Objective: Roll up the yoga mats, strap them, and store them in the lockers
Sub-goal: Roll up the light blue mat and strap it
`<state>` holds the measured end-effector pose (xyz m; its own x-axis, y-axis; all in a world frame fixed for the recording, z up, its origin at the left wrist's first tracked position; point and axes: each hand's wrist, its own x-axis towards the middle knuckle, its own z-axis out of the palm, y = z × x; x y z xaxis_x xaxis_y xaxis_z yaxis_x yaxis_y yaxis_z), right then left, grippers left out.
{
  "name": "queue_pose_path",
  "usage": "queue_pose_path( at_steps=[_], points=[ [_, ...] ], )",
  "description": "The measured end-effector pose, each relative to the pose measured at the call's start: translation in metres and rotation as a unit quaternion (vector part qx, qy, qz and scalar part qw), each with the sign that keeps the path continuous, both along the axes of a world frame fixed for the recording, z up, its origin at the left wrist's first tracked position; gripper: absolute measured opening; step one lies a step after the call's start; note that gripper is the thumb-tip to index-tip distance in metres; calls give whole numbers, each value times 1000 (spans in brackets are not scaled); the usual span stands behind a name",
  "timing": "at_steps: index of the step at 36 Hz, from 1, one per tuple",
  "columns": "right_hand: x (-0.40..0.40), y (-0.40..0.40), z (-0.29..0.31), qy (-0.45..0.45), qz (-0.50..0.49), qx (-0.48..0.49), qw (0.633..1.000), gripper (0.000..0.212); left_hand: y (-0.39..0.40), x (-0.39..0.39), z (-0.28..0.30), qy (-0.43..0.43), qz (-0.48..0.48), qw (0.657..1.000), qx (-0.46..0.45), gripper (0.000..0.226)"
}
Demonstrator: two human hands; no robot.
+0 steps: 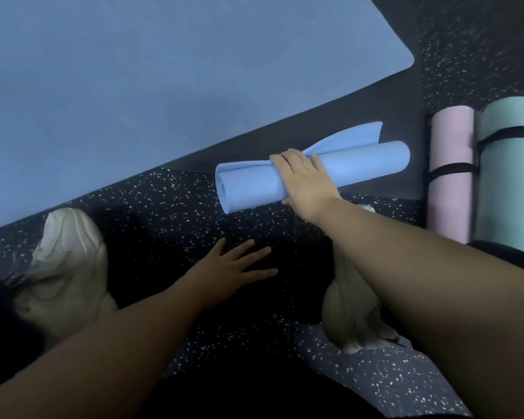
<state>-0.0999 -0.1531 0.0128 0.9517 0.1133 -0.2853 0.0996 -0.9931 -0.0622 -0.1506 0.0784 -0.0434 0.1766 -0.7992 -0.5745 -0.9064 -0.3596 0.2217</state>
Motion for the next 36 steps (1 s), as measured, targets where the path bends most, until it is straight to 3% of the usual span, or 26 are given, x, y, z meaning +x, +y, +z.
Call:
queue_pose_path(
  at_steps=[7, 11, 12, 14, 17, 19, 22, 31, 36],
  points=[
    [4, -1, -5, -7, 3, 3, 1000, 87, -16, 8, -4, 4, -46, 995, 84, 72],
    [7, -1, -8, 0, 5, -1, 1000, 87, -4, 17, 0, -9, -35, 997, 64, 64],
    [8, 0, -8, 0, 5, -1, 1000, 87, 0, 19, -1, -27, -28, 999, 21, 65],
    [9, 1, -10, -2, 3, -2, 1000, 87, 6, 26, 1, -51, 32, 998, -37, 67],
    [11, 2, -9, -9, -5, -2, 1000, 87, 19, 34, 3, -57, 141, 988, -14, 63],
    [12, 3, -8, -13, -11, -4, 1000, 87, 25, 39, 7, -39, 236, 971, -5, 64],
    [13, 4, -7, -21, -23, -4, 1000, 87, 35, 50, 11, -24, 344, 935, -80, 62],
    [14, 6, 7, -24, -36, 8, 999, 86, 39, 71, 37, 4, 495, 857, -140, 36],
    [12, 13, 21, -32, -48, 24, 998, 85, 47, 70, 44, -2, 495, 850, -182, 15]
  ],
)
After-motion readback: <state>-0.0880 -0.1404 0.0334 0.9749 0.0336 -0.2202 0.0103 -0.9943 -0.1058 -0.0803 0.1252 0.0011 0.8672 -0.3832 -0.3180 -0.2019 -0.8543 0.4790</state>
